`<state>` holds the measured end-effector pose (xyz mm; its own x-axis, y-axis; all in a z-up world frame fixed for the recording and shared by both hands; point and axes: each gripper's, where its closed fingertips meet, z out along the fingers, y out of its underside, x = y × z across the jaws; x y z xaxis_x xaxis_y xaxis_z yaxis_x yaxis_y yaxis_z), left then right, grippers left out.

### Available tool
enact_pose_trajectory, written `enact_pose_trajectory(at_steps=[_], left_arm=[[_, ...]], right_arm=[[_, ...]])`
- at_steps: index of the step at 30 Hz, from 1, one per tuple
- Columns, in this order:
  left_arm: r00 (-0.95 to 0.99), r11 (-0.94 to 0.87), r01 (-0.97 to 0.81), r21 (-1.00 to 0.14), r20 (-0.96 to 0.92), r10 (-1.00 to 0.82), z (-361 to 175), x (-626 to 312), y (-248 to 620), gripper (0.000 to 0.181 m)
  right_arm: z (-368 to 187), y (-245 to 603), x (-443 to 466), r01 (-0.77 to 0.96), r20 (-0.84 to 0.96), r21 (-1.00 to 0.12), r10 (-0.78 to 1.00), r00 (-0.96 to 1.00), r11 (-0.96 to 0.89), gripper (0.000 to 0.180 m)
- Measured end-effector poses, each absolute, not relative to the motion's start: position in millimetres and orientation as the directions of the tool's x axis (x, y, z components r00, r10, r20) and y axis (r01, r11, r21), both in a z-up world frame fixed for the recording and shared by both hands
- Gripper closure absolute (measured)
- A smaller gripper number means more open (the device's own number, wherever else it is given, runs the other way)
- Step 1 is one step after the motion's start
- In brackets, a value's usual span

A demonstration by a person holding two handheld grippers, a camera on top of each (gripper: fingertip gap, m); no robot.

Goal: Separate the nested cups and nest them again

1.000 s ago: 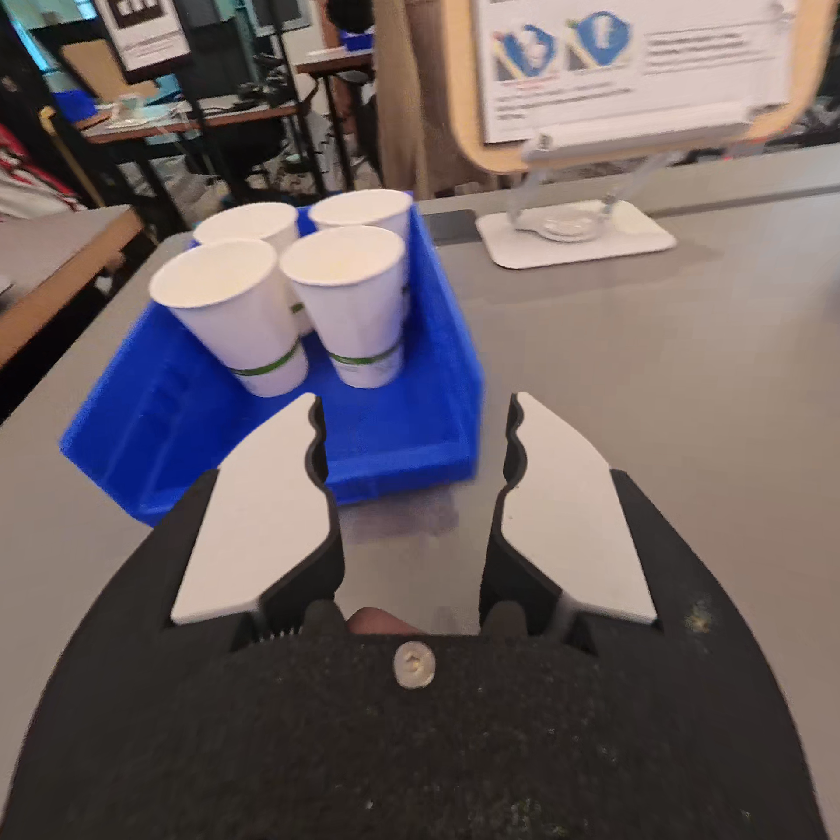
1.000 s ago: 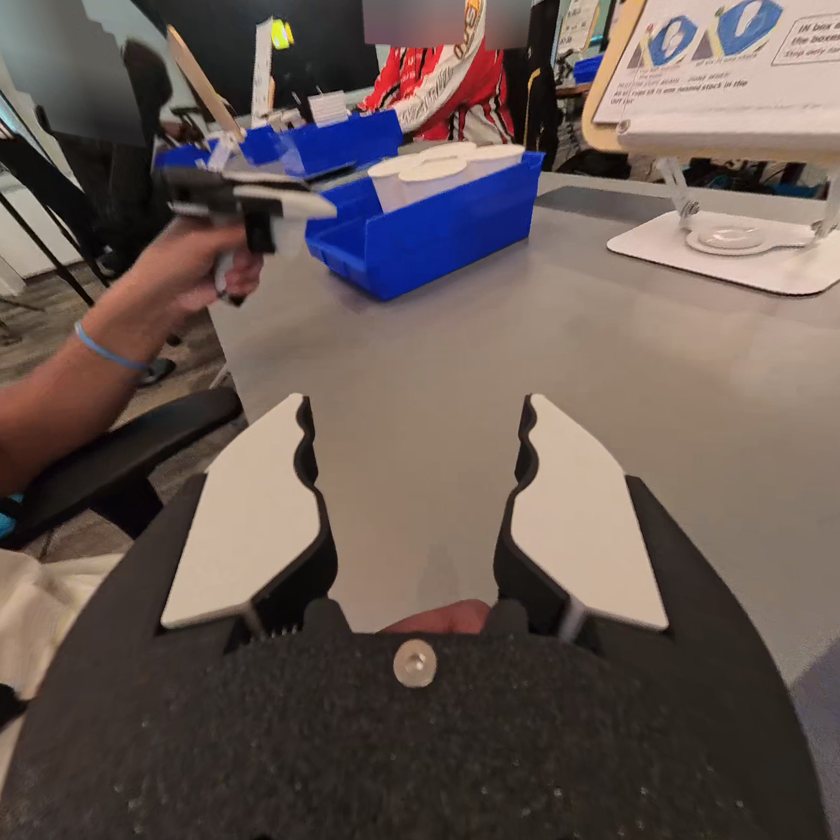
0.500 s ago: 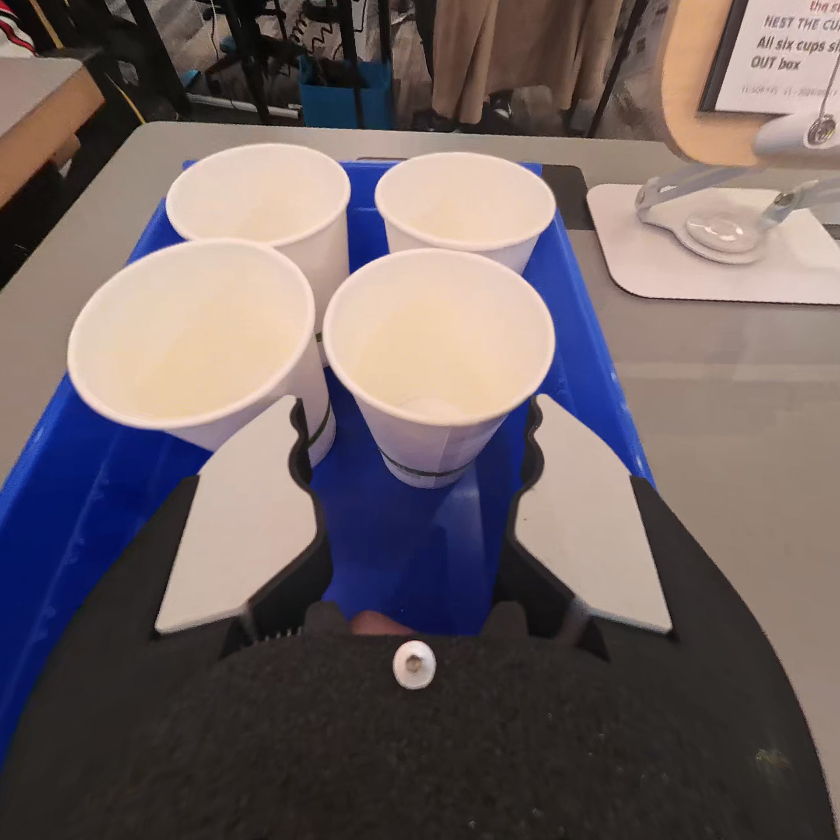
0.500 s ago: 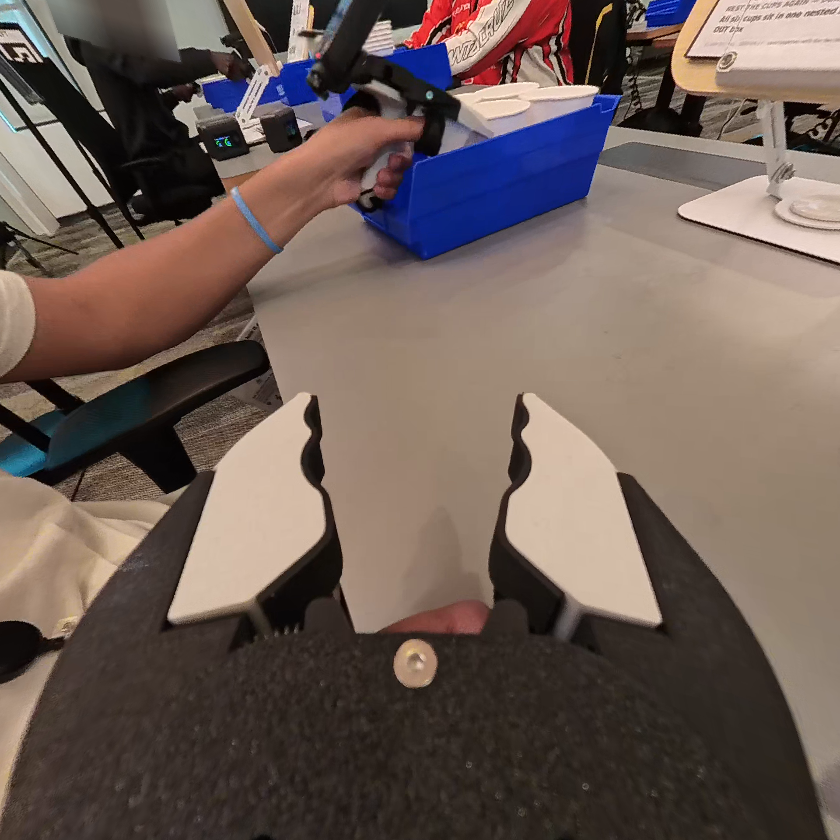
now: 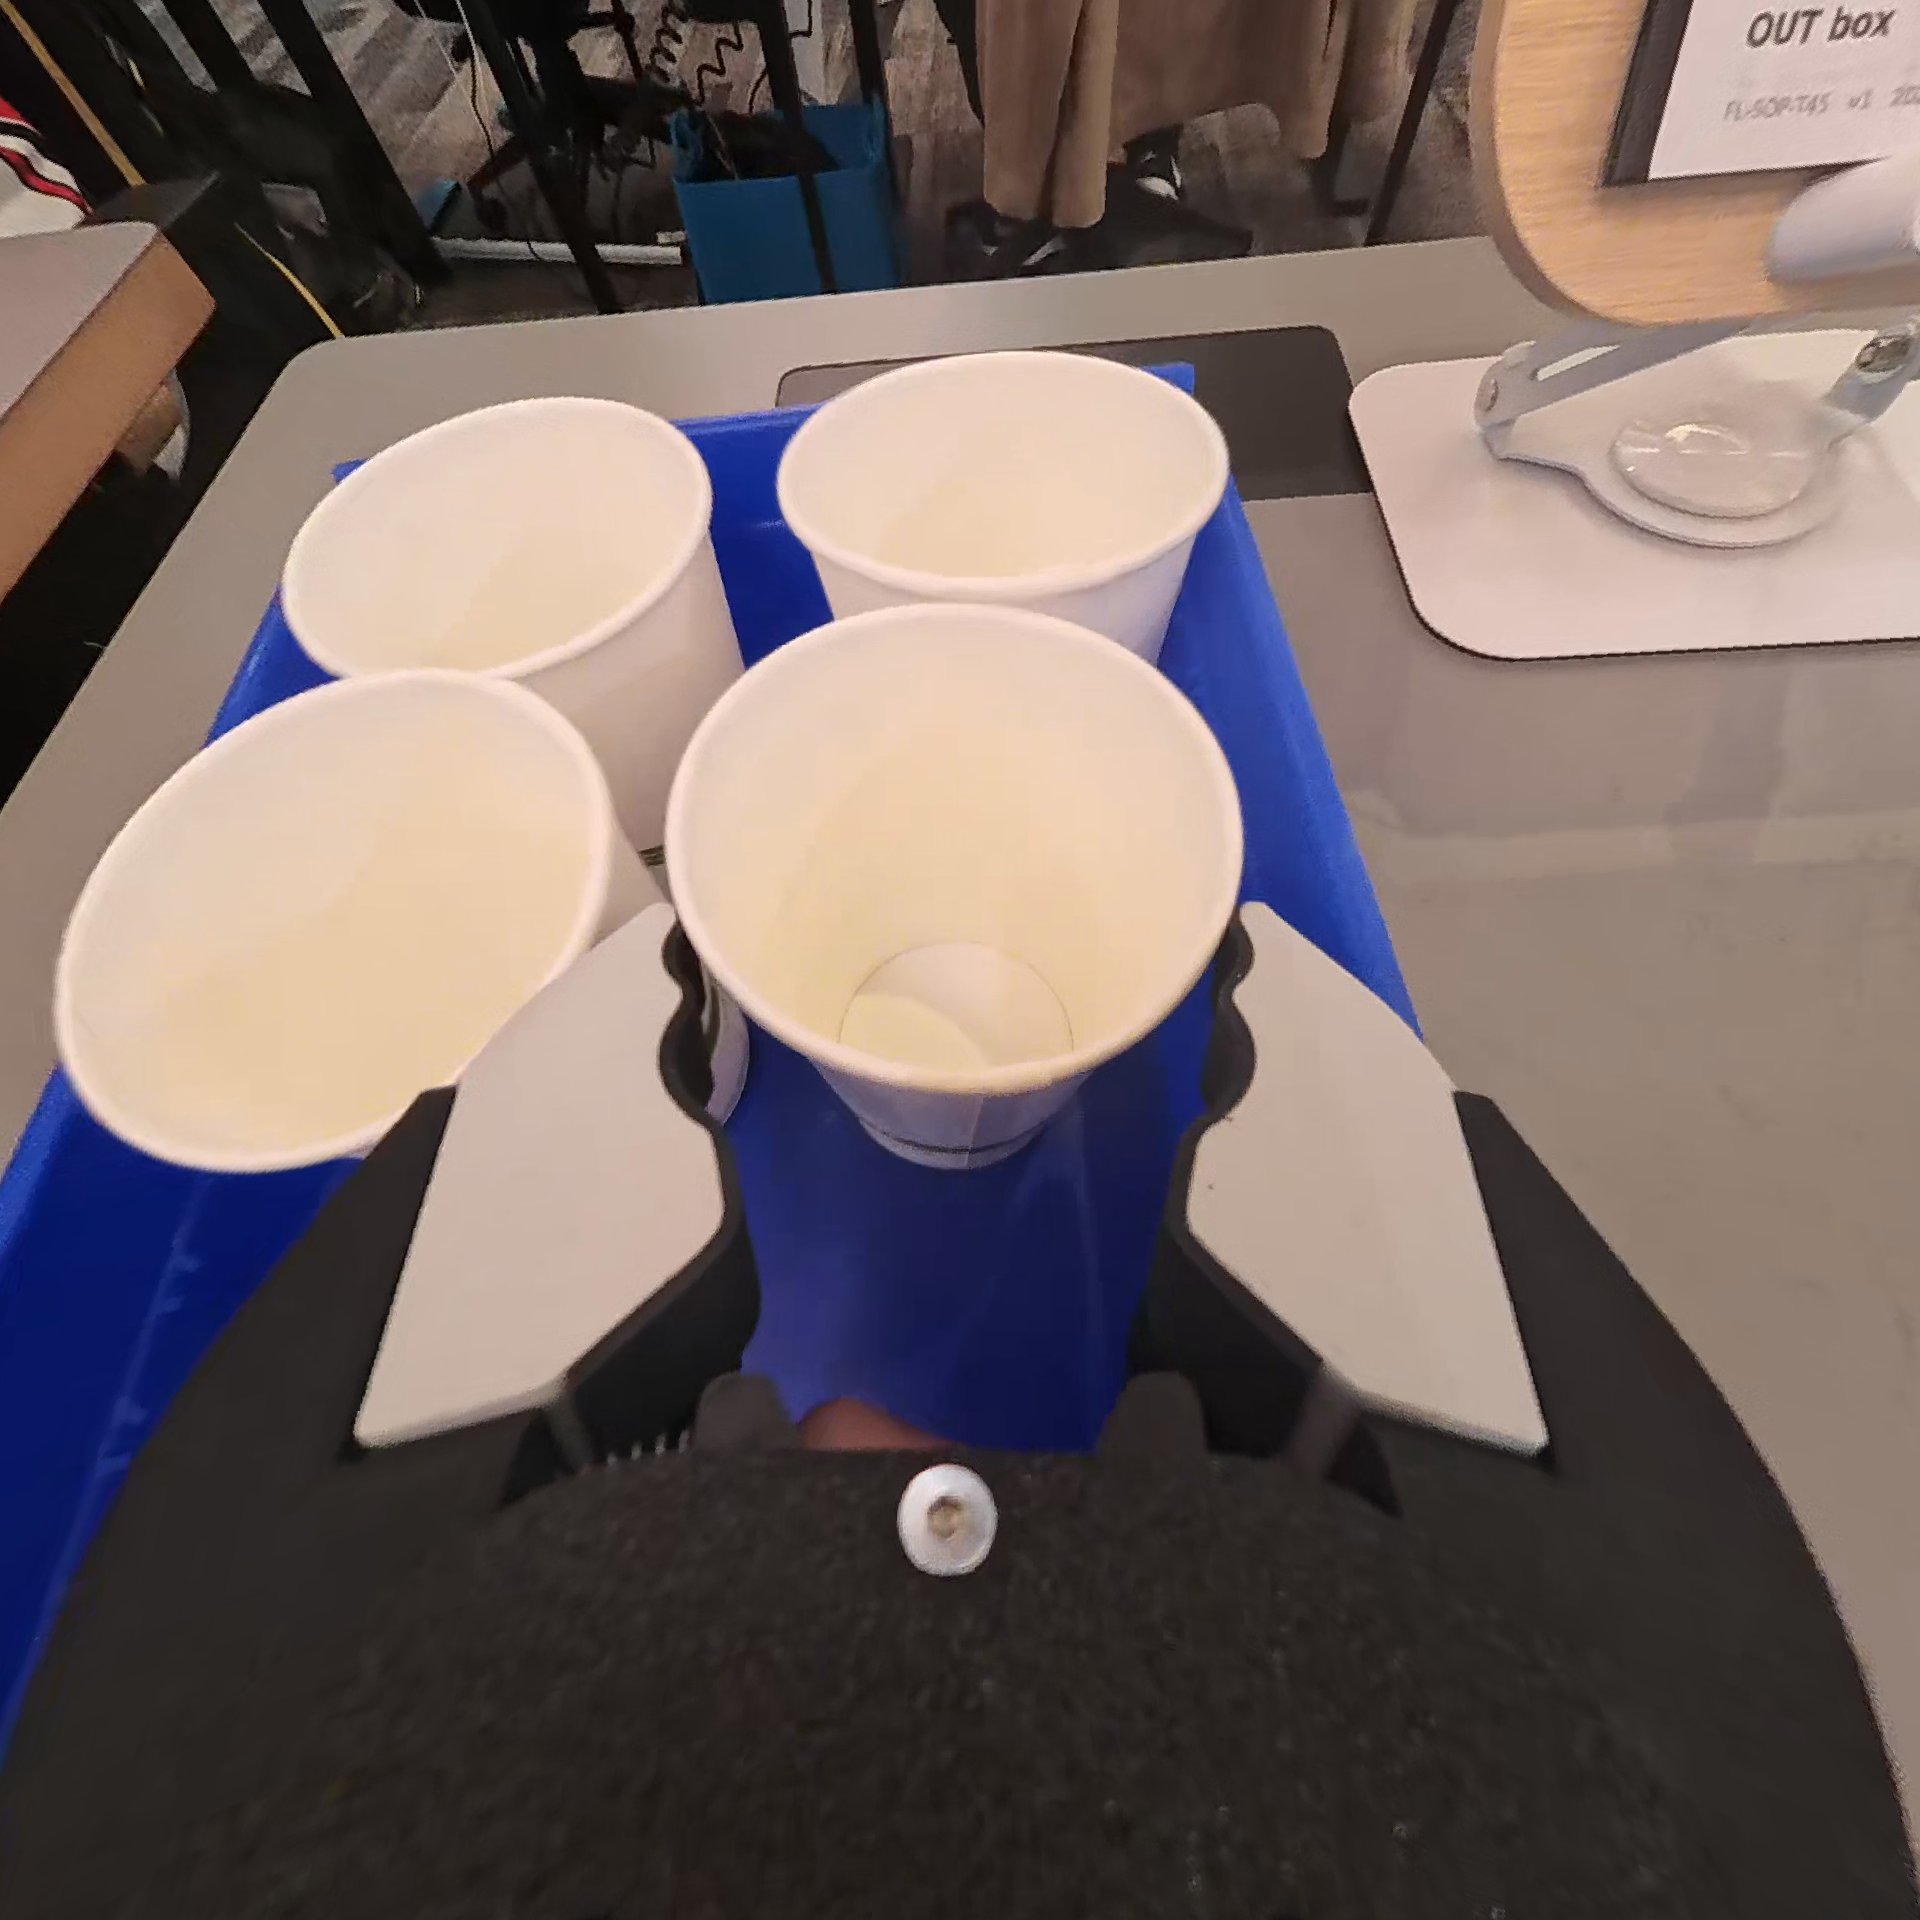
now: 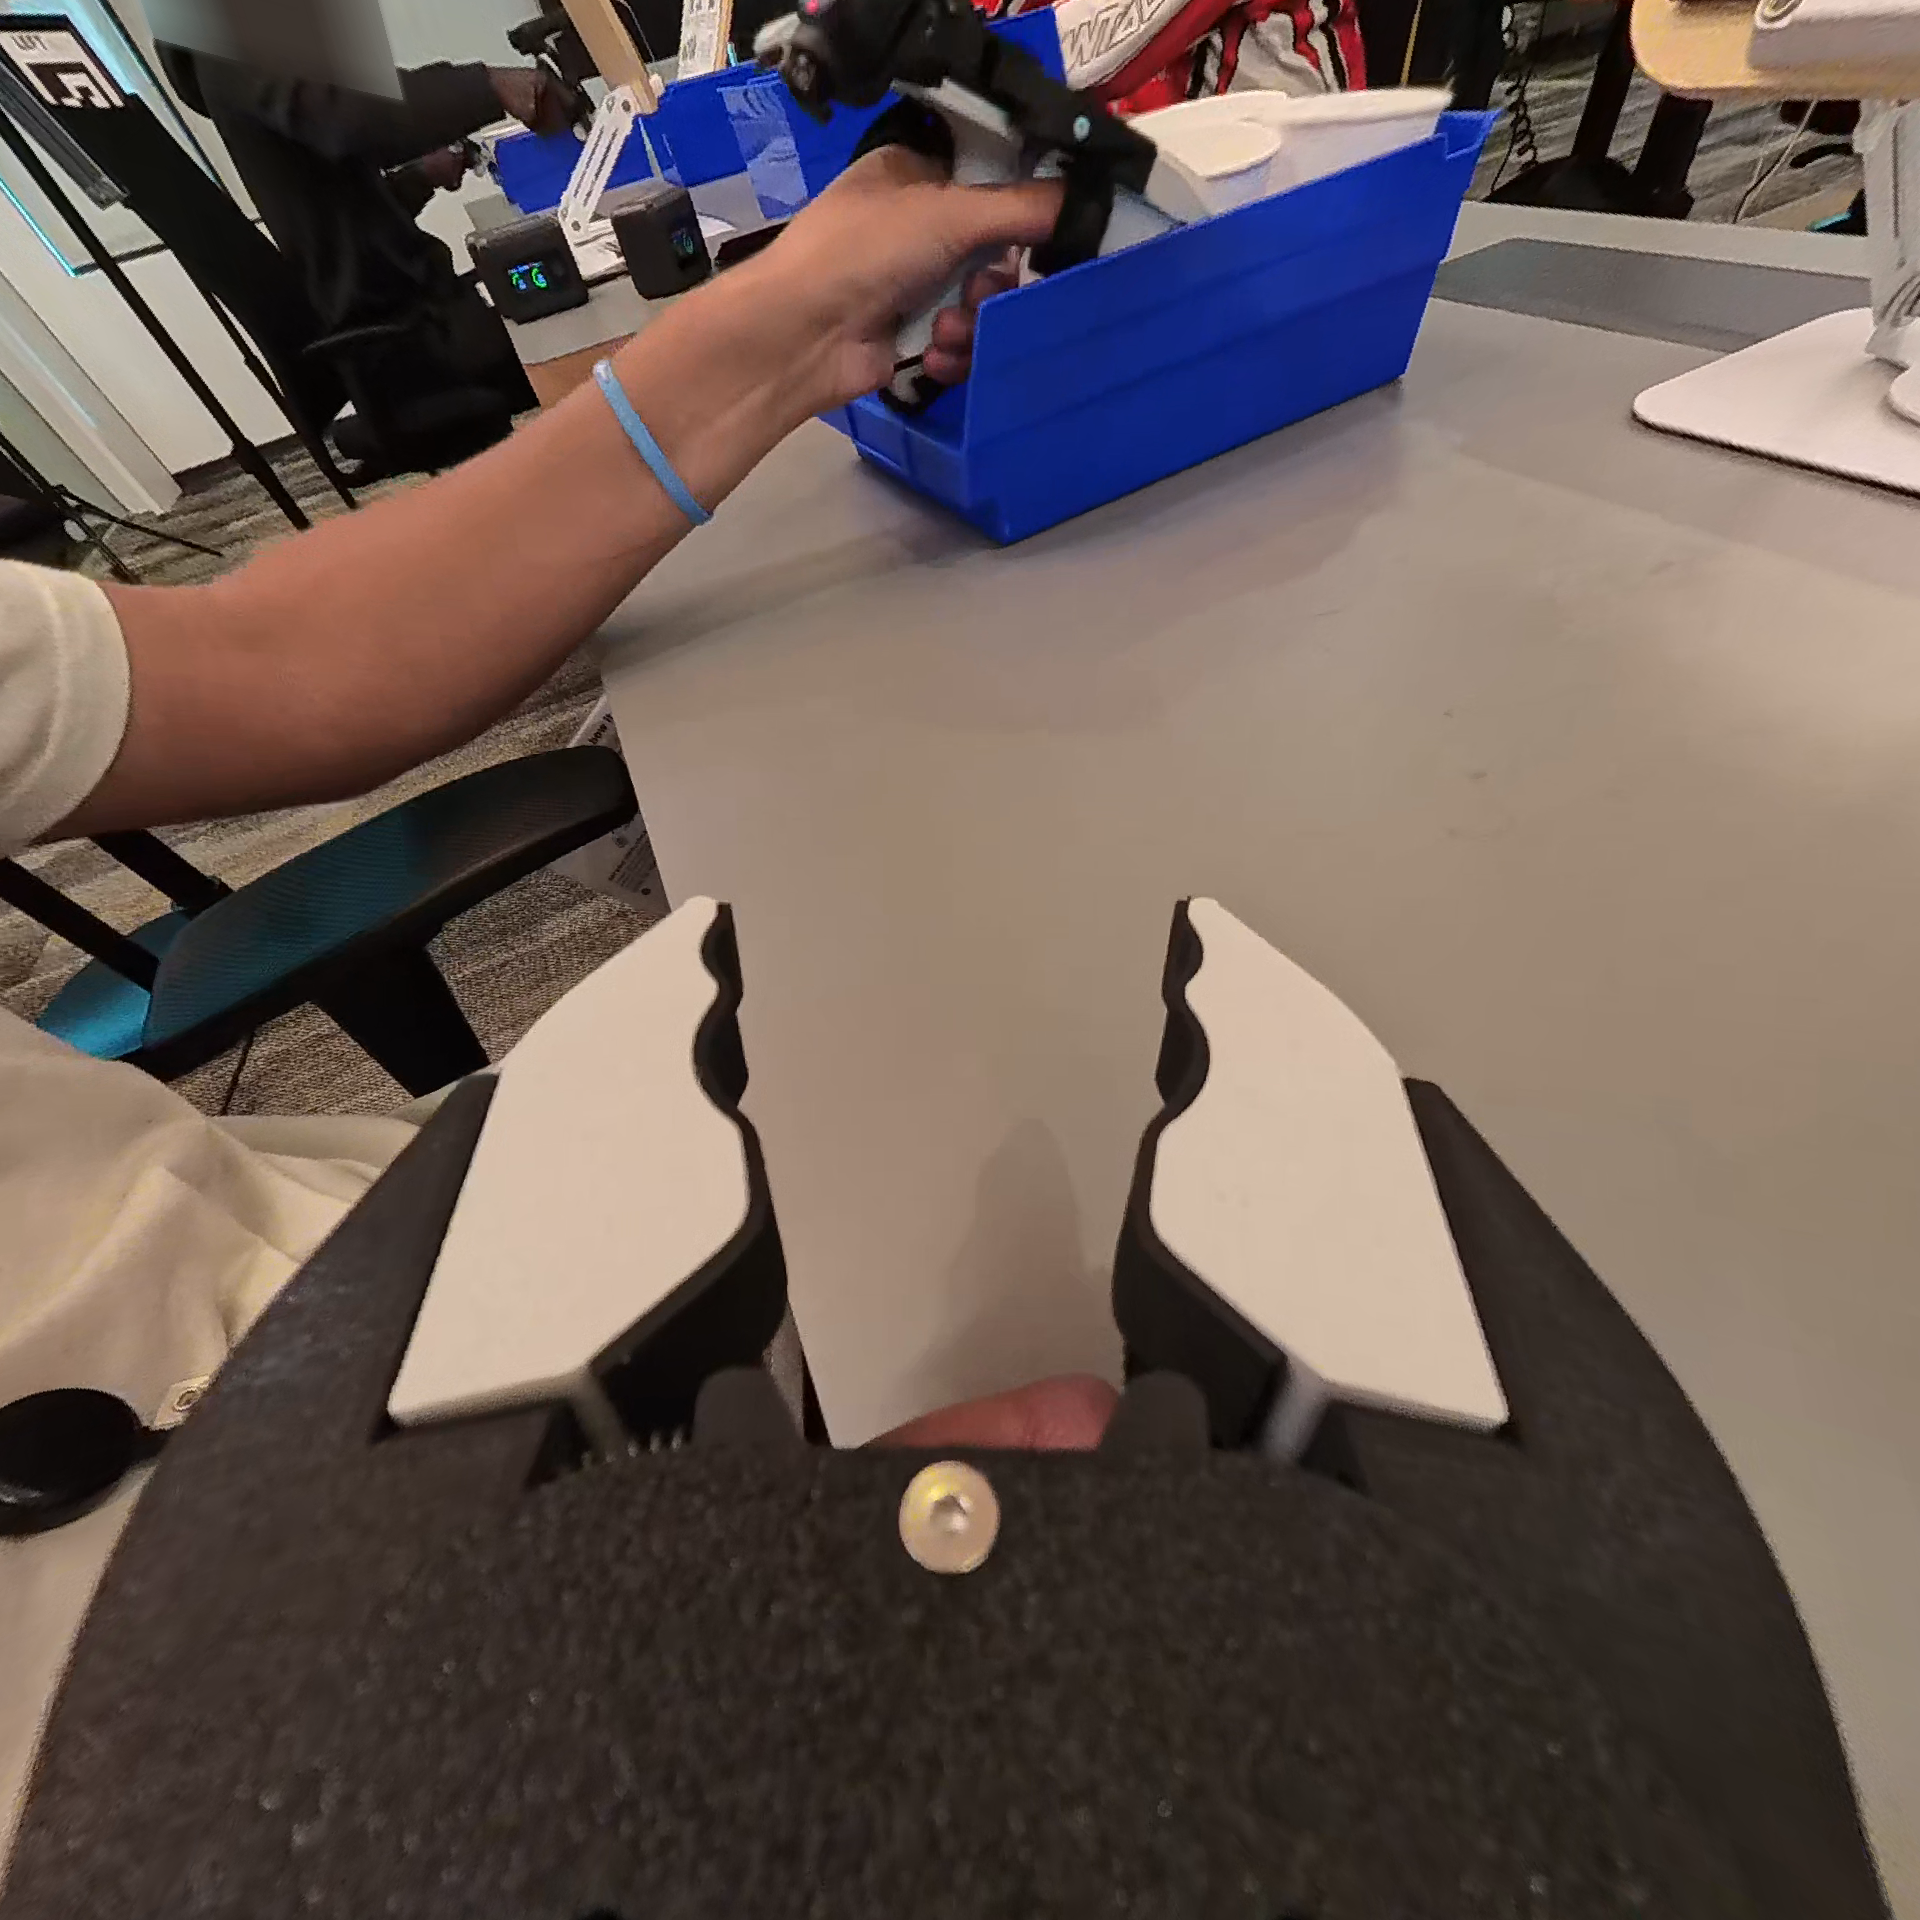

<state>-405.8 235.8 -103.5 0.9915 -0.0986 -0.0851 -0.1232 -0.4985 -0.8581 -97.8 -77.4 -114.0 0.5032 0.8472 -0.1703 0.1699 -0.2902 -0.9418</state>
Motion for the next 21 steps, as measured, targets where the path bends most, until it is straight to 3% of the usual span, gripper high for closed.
enact_pose_trajectory(at_steps=[8, 11, 15, 21], left_arm=[[0.937, -0.324, -0.236, -0.916, -0.127, -0.324, -57.6, -415.3, 178.2, 0.098], [0.89, -0.283, -0.205, -0.937, -0.058, -0.452, -33.3, -412.3, 149.3, 0.098], [0.688, -0.2, -0.128, -0.971, 0.058, -0.723, 12.8, -367.0, 97.4, 0.098], [0.281, -0.065, -0.173, -0.983, 0.014, -0.959, 46.8, -266.8, 27.4, 0.097]], right_arm=[[-83.2, -66.4, -65.6, 0.09, -0.197, -0.956, 0.837, 0.511, -0.28, 0.101], [-64.3, -60.3, -58.6, 0.063, -0.226, -0.956, 0.853, 0.471, -0.288, 0.101], [-22.8, -50.0, -65.6, 0.091, -0.163, -0.972, 0.904, 0.396, -0.215, 0.101], [28.9, -24.1, -103.5, 0.228, -0.044, -0.967, 0.958, 0.284, -0.112, 0.093]])
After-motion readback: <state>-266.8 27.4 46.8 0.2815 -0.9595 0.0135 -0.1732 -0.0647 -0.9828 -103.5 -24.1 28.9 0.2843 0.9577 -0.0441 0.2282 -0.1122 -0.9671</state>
